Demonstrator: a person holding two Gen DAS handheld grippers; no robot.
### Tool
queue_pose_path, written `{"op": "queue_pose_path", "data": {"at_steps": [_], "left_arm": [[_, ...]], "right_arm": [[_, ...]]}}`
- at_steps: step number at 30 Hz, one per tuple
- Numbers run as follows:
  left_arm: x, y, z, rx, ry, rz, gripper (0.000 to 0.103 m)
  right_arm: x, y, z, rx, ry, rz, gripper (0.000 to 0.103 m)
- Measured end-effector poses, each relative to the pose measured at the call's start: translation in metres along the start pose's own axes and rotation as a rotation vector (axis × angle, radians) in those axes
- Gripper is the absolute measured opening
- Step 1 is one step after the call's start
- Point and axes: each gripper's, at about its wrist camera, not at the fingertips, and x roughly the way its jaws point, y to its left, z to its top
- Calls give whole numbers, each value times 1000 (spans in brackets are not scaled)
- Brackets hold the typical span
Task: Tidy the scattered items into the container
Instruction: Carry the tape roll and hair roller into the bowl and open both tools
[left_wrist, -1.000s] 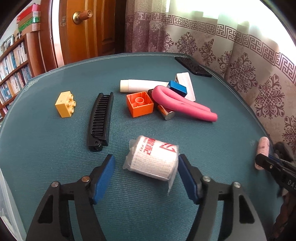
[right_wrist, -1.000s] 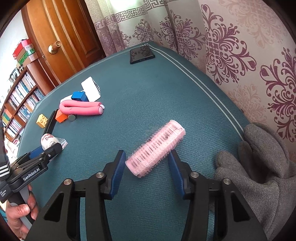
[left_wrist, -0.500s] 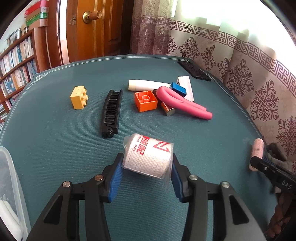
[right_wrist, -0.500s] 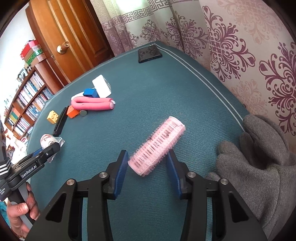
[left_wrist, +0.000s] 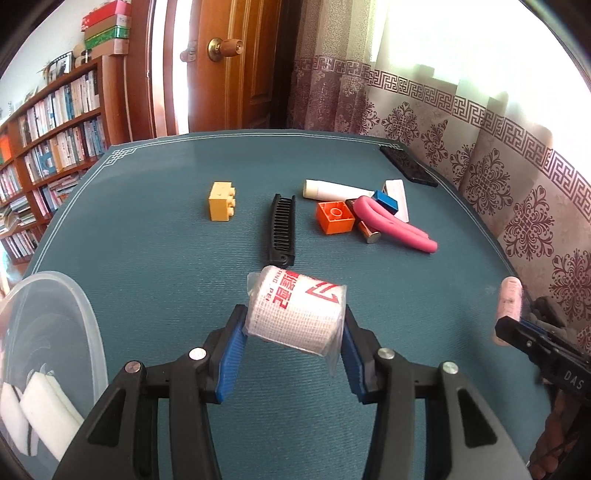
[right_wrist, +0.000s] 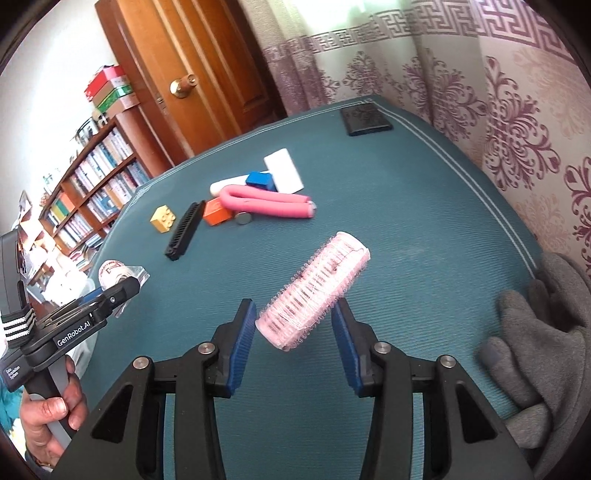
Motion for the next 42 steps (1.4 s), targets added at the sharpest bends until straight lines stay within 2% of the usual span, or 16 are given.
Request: {"op": "queue_pose_path", "data": {"at_steps": [9,27,36,39,42], "left_arm": [[-25,48,-8,-64,-43,97,52],[-55,148,-24,-218,-78,259,52],[-62,188,-27,-278,-95,304,53],[-62,196,-28,-290,-95,304,58],[-62,201,-30,-306,-99,302,75]], "right_arm": [[18,57,3,-106,27,90,46],[46,185,-13,-320,99,277,46],[51,240,-31,-422,129,356,46],[55,255,-36,-453,138,371,46],[61,267,-40,-482,145,381,46]]}}
